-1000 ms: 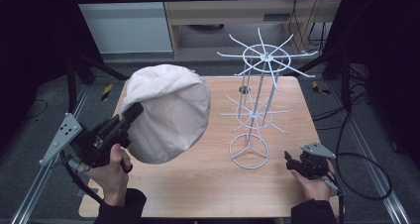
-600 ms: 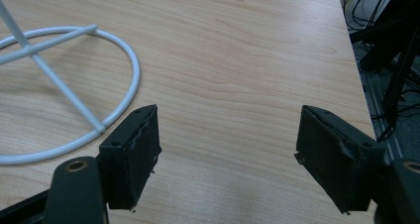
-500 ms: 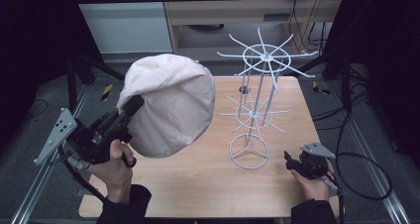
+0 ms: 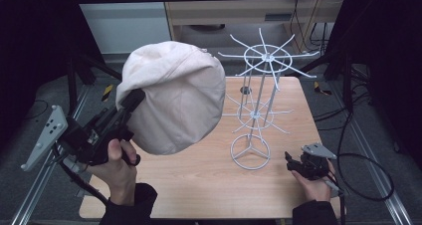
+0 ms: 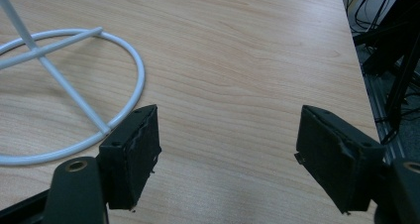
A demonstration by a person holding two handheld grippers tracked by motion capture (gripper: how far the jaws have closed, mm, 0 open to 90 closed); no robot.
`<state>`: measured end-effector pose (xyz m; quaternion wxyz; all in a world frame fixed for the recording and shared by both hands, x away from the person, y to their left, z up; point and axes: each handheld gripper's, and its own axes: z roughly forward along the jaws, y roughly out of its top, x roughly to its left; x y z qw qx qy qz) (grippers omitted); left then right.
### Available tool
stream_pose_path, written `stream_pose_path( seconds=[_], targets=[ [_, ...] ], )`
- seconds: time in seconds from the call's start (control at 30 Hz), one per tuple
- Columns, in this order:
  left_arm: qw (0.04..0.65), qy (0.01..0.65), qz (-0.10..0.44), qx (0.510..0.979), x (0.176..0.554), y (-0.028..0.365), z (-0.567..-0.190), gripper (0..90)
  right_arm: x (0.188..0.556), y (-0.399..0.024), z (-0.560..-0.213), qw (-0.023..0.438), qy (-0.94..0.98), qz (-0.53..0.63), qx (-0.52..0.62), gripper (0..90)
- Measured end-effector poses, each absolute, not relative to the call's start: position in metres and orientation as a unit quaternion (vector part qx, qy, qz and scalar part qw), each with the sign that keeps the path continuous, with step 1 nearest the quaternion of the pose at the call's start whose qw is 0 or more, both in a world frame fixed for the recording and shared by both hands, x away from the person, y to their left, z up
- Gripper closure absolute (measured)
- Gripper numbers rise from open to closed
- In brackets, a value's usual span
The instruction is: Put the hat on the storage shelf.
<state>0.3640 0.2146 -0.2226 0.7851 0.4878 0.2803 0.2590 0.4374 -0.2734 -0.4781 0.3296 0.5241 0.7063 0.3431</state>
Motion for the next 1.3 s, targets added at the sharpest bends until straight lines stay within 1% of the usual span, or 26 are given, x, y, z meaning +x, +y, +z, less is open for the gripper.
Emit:
stream_pose_path(
  seconds=[0.53,1.03,1.3],
  targets=[
    [0.786,0.262,0.252,0.5,0.368,0.191,-0.21,87.5,0.438,-0.273,-0.479,0.327,0.707,0.344,0.524,24.8],
    [0.776,0.265,0.246,0.517,0.385,0.162,-0.207,87.6,0.438,-0.271,-0.478,0.325,0.708,0.347,0.523,24.8],
    [0.769,0.272,0.243,0.524,0.394,0.154,-0.21,87.6,0.438,-0.272,-0.478,0.324,0.708,0.346,0.523,24.8]
  ],
)
